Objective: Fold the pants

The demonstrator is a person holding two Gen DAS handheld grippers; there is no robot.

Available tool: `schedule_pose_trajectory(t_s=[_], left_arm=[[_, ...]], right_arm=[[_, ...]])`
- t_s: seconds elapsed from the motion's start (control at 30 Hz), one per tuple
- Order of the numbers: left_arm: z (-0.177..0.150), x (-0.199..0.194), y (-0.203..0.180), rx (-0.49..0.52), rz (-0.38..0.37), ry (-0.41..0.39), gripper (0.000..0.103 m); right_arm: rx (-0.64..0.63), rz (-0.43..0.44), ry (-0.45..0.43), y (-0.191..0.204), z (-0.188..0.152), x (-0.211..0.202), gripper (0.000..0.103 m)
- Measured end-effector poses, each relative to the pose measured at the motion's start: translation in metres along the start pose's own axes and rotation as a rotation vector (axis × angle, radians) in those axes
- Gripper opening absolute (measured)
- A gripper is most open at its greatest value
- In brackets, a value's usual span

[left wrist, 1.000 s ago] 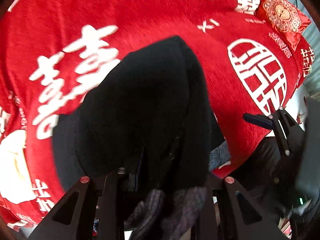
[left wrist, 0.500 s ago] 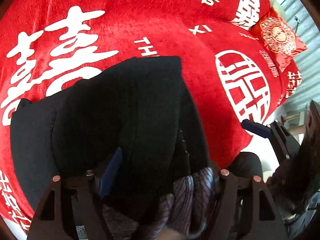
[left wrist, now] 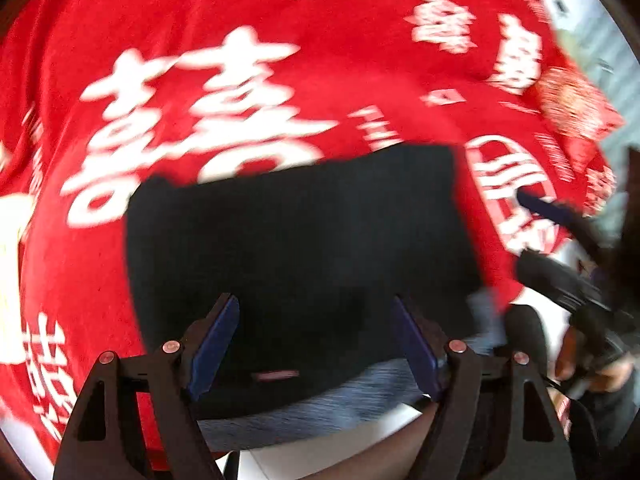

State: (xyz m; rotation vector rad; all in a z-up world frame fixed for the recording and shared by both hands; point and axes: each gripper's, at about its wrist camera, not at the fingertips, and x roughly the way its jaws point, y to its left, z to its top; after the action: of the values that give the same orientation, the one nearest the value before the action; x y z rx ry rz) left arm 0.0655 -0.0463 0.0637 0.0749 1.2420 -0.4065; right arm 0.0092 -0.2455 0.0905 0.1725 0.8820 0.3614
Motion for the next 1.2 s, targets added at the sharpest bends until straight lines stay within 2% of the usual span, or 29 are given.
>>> schedule_pose_trajectory(t_s=[0.03, 0.1, 0.2, 0.27, 0.33, 0.37, 0.47, 0.57, 0.73, 0.83, 0.9, 0.97, 1.07, 1.1, 1.17, 1.2], left_arm=[[-0.005, 0.004, 0.008, -0.03, 0.016, -0.004, 0.081], [-0.01, 0.008, 0.019, -0.065, 0.0, -0.018, 0.081], [-0.014, 0.007, 0.016, -0.031, 0.003, -0.034, 0.081], [-0.015, 0.01, 0.012, -0.004, 0.012, -0.034, 0.081], [-0.014, 0.014, 0.009, 0.01, 0.009, -0.033, 0.081], [-0.013, 0.017, 0.007, 0.015, 0.016, -0.031, 0.083], [-0.011, 0.022, 0.0, 0.035, 0.054, -0.03, 0.087], [-0.012, 0.017, -0.002, 0.033, 0.08, -0.027, 0.087], [-0.022, -0.002, 0.004, 0.006, 0.126, -0.056, 0.087], [-0.028, -0.009, 0.01, -0.003, 0.146, -0.078, 0.087], [-0.03, -0.007, 0.014, -0.003, 0.199, -0.082, 0.087], [-0.033, 0.001, 0.019, -0.009, 0.219, -0.067, 0.087], [-0.037, 0.007, 0.026, -0.031, 0.2, -0.062, 0.087], [-0.038, 0.007, 0.026, -0.026, 0.199, -0.066, 0.088], [-0.039, 0.007, 0.024, -0.012, 0.203, -0.07, 0.088], [-0.039, 0.008, 0.024, -0.007, 0.209, -0.072, 0.088]], right_arm=[[-0.047, 0.021, 0.006, 0.011, 0.005, 0.008, 0.103], [-0.135, 0.066, 0.021, 0.032, 0.013, 0.027, 0.103], [-0.188, 0.137, 0.054, 0.042, 0.022, 0.055, 0.103], [-0.186, 0.109, 0.101, 0.036, 0.025, 0.077, 0.103], [-0.134, 0.058, 0.188, 0.018, 0.026, 0.101, 0.103], [-0.109, 0.065, 0.211, 0.011, 0.025, 0.106, 0.103], [-0.12, 0.078, 0.204, 0.009, 0.025, 0.107, 0.103], [-0.164, -0.015, 0.233, 0.012, 0.025, 0.096, 0.103], [-0.23, -0.074, 0.18, 0.025, 0.005, 0.046, 0.103], [-0.247, -0.059, 0.16, 0.041, -0.015, 0.019, 0.103], [-0.255, -0.023, 0.145, 0.056, -0.029, 0.01, 0.103], [-0.264, 0.023, 0.141, 0.069, -0.037, 0.01, 0.103], [-0.27, 0.073, 0.173, 0.081, -0.049, 0.026, 0.103], [-0.26, 0.062, 0.202, 0.08, -0.054, 0.038, 0.103], [-0.238, -0.027, 0.231, 0.07, -0.06, 0.058, 0.103], [-0.222, -0.03, 0.24, 0.065, -0.06, 0.062, 0.103]])
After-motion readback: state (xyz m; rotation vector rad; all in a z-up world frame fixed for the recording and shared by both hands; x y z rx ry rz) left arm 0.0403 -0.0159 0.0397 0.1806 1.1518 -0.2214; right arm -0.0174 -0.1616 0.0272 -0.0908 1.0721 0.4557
